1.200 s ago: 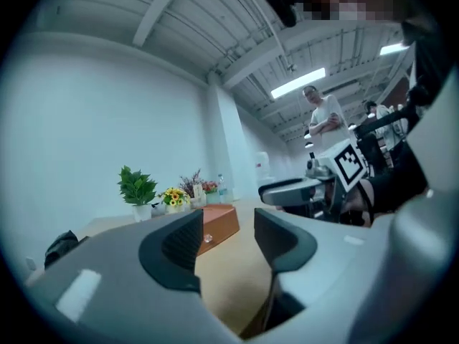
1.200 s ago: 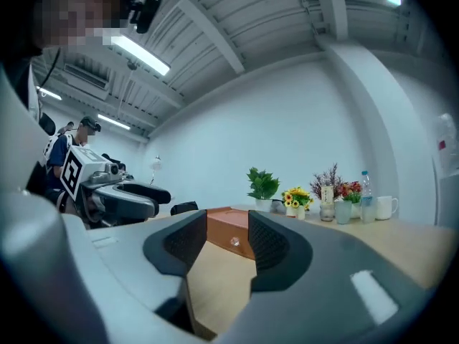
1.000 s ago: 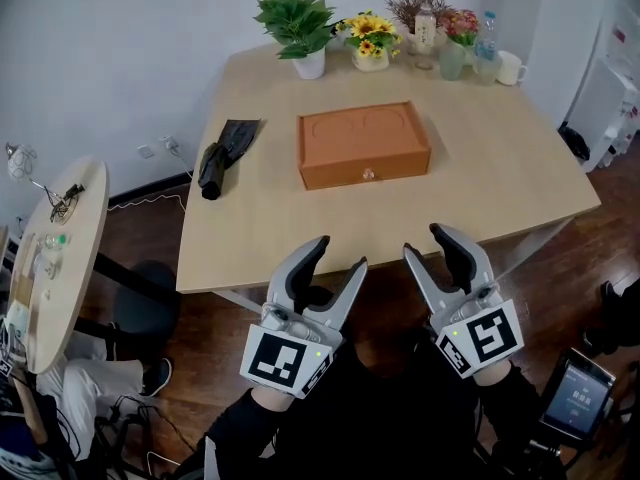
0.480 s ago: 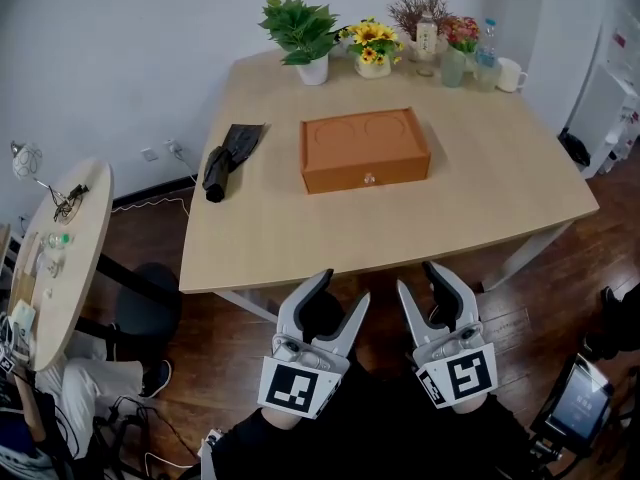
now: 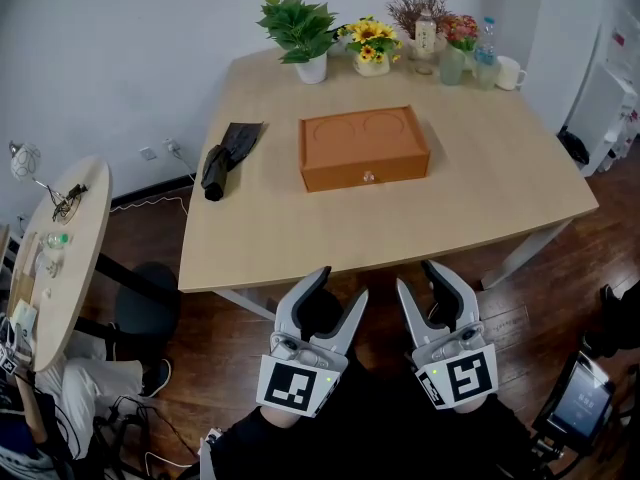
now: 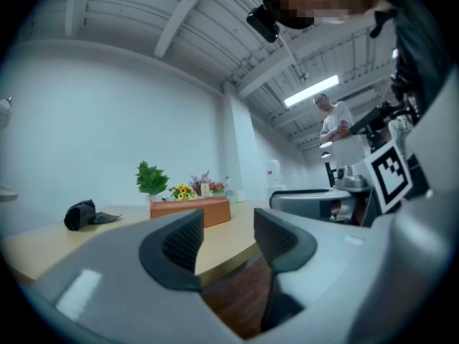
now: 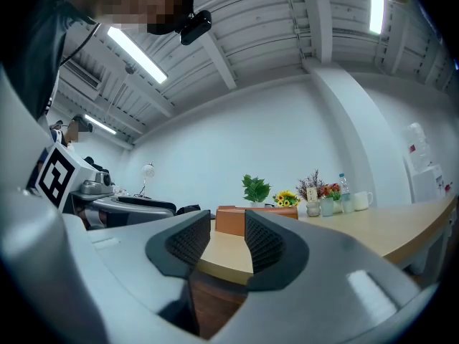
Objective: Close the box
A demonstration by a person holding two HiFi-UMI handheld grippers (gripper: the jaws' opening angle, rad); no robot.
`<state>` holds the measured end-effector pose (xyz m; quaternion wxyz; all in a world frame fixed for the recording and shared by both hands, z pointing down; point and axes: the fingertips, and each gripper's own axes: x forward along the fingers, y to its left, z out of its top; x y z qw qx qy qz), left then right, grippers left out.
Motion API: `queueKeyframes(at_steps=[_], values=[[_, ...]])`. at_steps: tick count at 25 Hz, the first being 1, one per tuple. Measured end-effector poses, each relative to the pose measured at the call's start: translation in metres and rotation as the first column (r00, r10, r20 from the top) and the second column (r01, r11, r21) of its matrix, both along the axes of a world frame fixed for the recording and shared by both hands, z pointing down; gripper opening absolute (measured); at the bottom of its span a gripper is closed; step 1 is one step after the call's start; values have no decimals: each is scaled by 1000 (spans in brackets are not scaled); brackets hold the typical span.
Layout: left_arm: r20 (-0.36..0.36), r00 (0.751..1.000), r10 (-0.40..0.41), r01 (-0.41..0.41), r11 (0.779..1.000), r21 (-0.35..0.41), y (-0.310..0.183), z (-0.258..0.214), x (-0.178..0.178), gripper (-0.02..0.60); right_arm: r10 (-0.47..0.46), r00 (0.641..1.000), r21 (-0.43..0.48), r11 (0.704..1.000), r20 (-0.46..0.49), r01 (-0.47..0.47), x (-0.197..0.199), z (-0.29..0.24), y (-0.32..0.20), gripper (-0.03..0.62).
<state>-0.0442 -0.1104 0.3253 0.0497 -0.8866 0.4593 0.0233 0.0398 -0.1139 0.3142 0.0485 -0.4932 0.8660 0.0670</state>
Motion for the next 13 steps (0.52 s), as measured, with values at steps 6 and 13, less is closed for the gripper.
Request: queueKeyframes(at_steps=[6,13], values=[[4,1000,-4,4,1000,-3,-1,2,0,204,-10,1000,-2,1000,3,10,-1,1,1,150],[5,1000,-5,5,1000,-9,0,4,-1,204,-20,1000,-7,1000,0,20,-3,1,3,150]])
